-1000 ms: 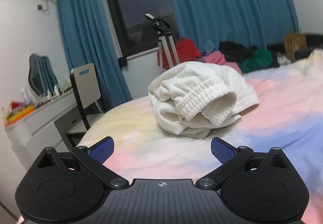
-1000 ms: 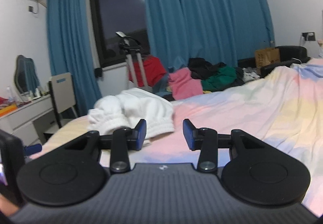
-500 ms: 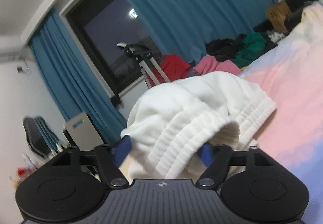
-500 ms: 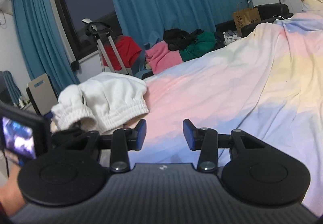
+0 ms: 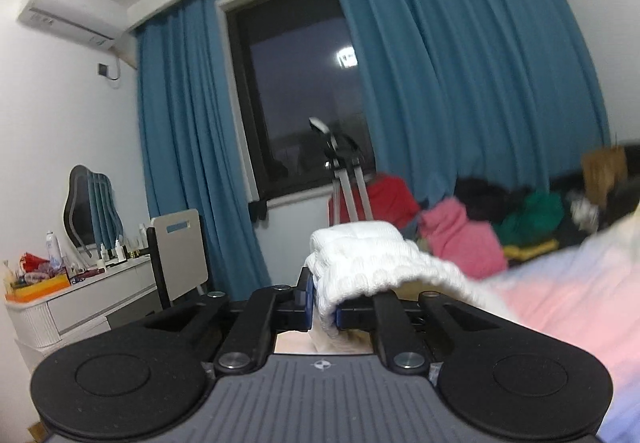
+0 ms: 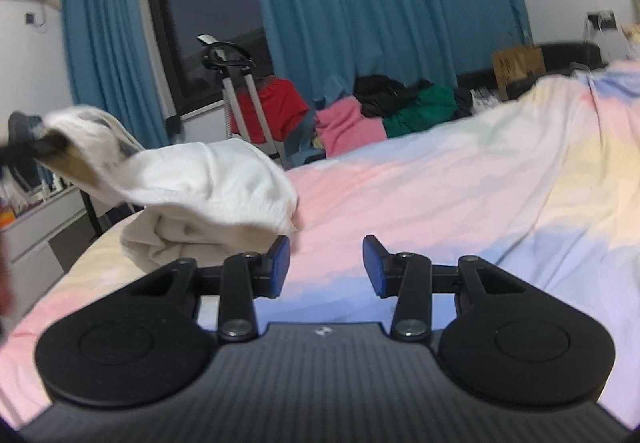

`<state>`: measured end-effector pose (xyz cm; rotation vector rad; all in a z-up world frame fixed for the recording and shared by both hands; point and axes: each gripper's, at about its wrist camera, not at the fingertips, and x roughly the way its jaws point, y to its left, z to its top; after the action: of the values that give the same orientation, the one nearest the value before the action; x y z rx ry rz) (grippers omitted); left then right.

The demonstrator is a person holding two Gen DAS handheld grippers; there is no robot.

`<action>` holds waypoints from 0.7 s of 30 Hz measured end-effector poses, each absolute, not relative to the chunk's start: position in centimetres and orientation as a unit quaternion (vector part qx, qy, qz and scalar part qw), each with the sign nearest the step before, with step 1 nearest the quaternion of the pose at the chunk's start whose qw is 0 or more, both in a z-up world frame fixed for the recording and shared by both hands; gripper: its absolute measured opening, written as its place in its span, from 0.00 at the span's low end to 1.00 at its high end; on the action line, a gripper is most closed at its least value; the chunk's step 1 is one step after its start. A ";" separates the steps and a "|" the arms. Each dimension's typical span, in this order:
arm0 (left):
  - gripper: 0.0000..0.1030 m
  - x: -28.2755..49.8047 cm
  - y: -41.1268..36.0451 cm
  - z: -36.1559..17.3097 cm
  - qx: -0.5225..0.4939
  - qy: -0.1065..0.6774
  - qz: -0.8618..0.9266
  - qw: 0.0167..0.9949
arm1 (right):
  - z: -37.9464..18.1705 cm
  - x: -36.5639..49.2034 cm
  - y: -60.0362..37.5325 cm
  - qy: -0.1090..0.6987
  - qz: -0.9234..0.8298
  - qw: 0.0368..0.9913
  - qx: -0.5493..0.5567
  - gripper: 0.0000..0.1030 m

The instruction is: Fold clothes

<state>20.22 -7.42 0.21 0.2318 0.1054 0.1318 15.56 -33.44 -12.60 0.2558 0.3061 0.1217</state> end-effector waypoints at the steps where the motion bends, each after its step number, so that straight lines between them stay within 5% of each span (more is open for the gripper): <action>1: 0.10 18.9 -6.3 1.1 0.104 0.052 0.060 0.991 | -12.5 15.3 -33.2 0.151 0.063 0.979 0.119 0.43; 7: 0.10 13.6 1.7 2.9 0.062 0.081 0.045 0.994 | -11.8 13.5 -31.0 0.151 0.115 0.979 0.080 0.43; 21: 0.11 10.8 15.3 -5.8 -0.069 0.199 0.102 0.972 | -14.4 14.2 -21.8 0.245 0.213 0.945 -0.040 0.45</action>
<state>10.78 15.30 -5.78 -0.1389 0.4014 0.2052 14.20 -21.85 -14.38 -0.0808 0.4999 0.4348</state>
